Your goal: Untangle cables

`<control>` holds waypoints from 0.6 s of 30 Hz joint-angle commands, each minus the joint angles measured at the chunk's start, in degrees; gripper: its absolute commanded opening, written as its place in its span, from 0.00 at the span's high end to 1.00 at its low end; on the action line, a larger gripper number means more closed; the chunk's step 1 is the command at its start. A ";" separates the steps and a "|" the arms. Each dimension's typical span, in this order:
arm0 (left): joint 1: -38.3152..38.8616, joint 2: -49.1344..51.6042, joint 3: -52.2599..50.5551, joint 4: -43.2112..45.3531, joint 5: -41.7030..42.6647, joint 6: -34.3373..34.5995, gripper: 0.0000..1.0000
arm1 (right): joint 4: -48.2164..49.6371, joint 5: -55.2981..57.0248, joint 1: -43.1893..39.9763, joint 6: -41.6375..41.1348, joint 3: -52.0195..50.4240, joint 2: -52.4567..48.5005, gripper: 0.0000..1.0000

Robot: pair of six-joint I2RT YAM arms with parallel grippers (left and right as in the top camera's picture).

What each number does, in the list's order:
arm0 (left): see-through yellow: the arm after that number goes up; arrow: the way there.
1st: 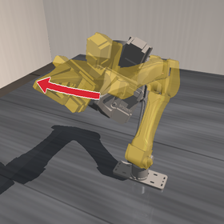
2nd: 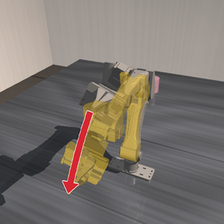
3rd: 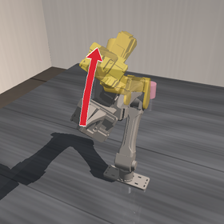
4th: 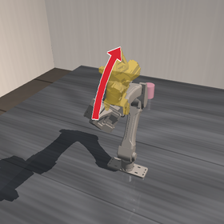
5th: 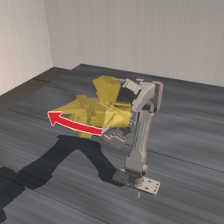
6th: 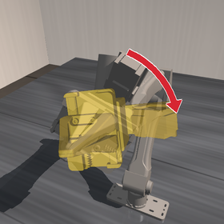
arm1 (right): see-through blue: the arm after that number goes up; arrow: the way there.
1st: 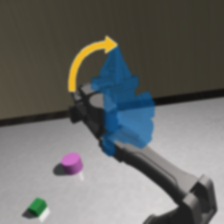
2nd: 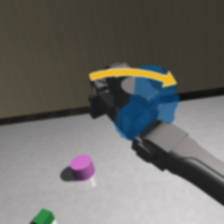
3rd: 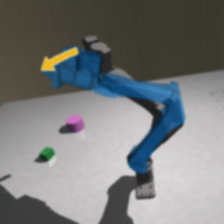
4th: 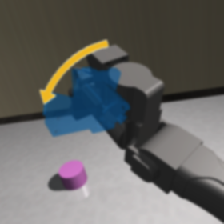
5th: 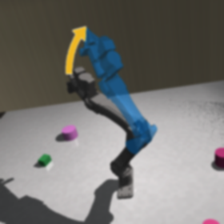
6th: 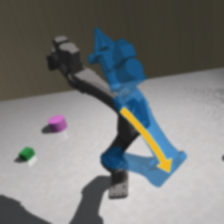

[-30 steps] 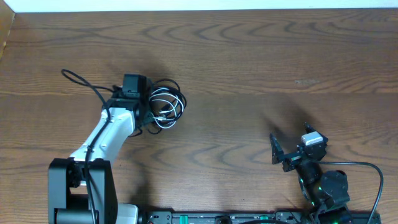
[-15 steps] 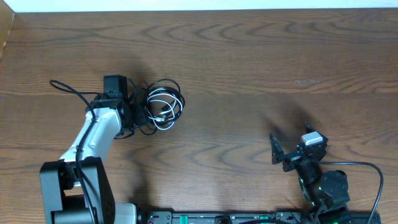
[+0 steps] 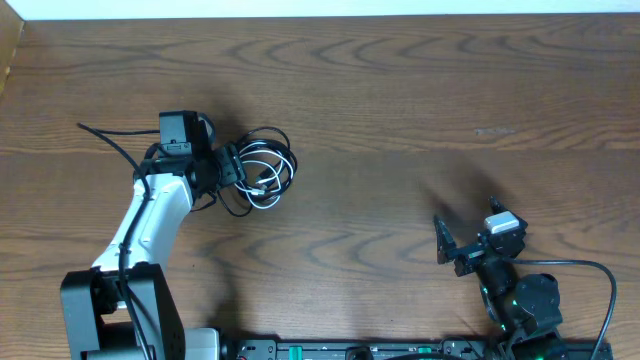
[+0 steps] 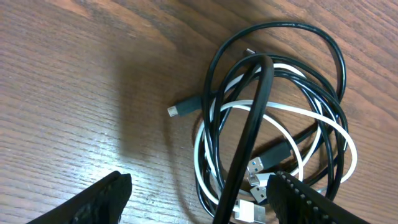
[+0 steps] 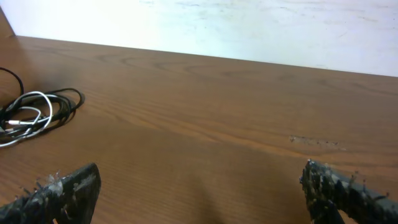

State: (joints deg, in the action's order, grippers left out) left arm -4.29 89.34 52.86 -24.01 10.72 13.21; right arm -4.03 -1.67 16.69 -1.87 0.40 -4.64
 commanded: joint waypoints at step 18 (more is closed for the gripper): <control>-0.13 0.79 -1.18 2.47 -1.05 -0.46 0.25 | -0.26 0.22 0.22 0.85 -0.09 0.07 0.01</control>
State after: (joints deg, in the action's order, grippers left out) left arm -4.29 89.38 52.58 -21.63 10.37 13.23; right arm -4.03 -1.67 16.69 -1.87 0.40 -4.64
